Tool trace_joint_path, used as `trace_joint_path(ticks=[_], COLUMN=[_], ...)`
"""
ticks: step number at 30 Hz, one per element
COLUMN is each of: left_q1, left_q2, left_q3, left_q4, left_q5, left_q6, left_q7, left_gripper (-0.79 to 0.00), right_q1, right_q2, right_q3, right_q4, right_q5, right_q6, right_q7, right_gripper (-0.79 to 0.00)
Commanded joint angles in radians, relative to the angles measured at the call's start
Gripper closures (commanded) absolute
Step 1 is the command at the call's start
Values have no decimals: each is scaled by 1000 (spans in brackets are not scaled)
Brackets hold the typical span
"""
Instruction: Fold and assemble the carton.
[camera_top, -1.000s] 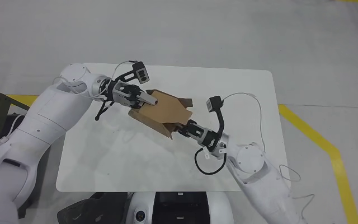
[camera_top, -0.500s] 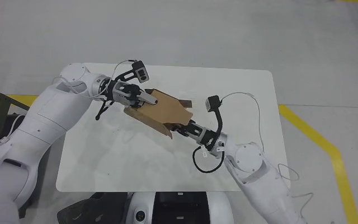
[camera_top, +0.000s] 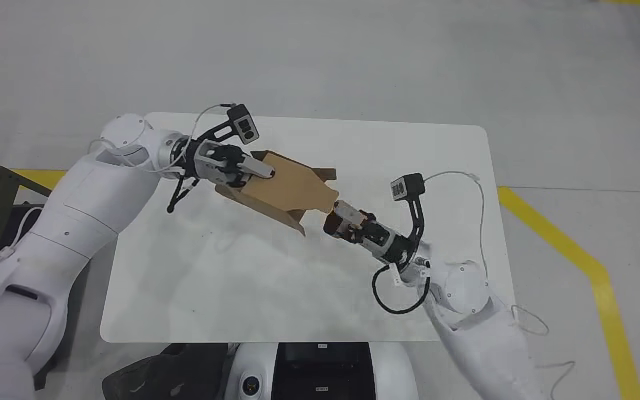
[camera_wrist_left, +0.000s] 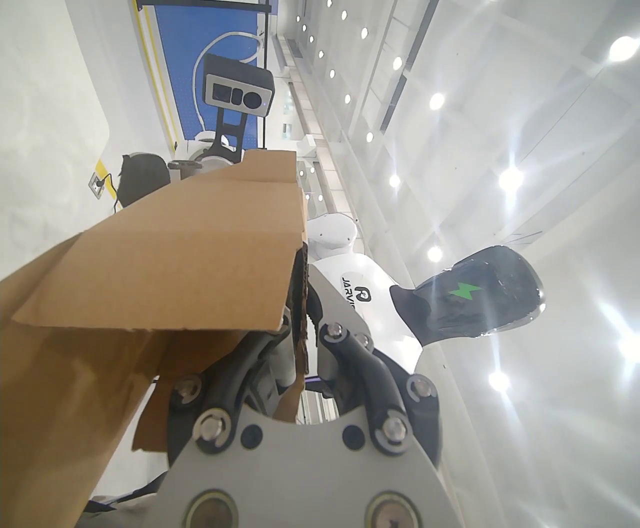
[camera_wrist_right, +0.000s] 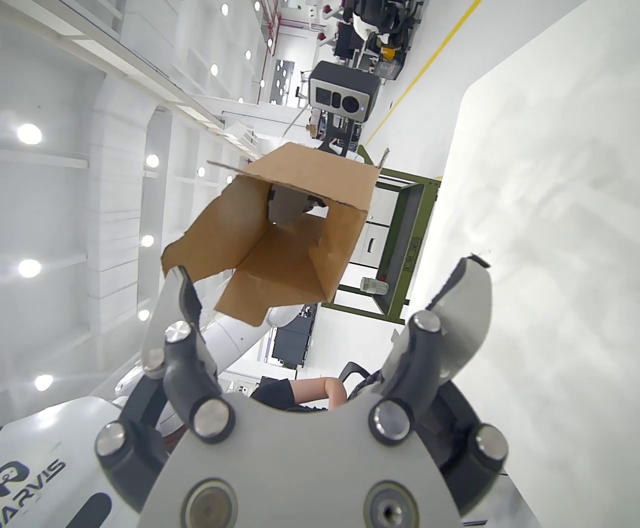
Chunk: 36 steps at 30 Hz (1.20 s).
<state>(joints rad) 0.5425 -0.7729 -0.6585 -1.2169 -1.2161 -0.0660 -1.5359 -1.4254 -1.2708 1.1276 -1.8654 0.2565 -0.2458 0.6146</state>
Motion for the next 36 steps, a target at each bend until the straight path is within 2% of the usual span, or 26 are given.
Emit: trace_joint_path(ticks=[1,7,12,22,29,36], left_q1=[1,3,8,22,32,35], left_q2=[-1,-8,-16,-26,-23,-26], left_q3=[-6,-16,-19,-31,-47,-55], left_q4=[4,15,15,3,-11,-14], left_q5=[-7,-3,15,37,40,33], left_q6=[-2,-11,-19,-9,-1,13], left_q7=[0,0,0,0,0,0], left_gripper=[0,0,0,0,0,0], right_q1=[-14,-34,-10,51,46,21], right_q2=[3,9,6,-6,-5,1], right_q3=[3,-15,-52,-113,-94,-86], right_q4=[-12,-46,-31,12,6,-13], right_q5=[27,121,201,285,257,261], right_q6=[-36,-188,-261,-303,-324,-320], right_q7=[46,183,245,256,207,212], right_gripper=[-785,-785,-785,-785,-785,-785])
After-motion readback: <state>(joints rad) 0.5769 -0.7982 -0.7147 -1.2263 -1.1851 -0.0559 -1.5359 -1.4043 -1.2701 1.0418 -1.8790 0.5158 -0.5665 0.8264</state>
